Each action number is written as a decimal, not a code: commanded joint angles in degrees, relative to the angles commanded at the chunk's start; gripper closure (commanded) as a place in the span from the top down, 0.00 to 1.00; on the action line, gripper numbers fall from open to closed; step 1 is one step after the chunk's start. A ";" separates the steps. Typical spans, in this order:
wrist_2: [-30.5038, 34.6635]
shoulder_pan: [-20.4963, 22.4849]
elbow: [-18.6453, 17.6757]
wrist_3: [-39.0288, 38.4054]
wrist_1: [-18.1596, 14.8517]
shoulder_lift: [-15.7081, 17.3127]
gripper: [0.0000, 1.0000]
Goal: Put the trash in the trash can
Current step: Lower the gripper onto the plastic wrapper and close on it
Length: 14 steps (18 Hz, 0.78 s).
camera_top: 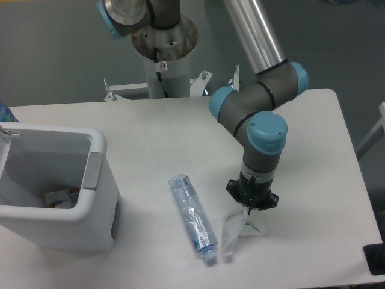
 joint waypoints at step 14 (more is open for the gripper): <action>-12.57 1.32 4.31 -10.02 0.00 8.70 0.00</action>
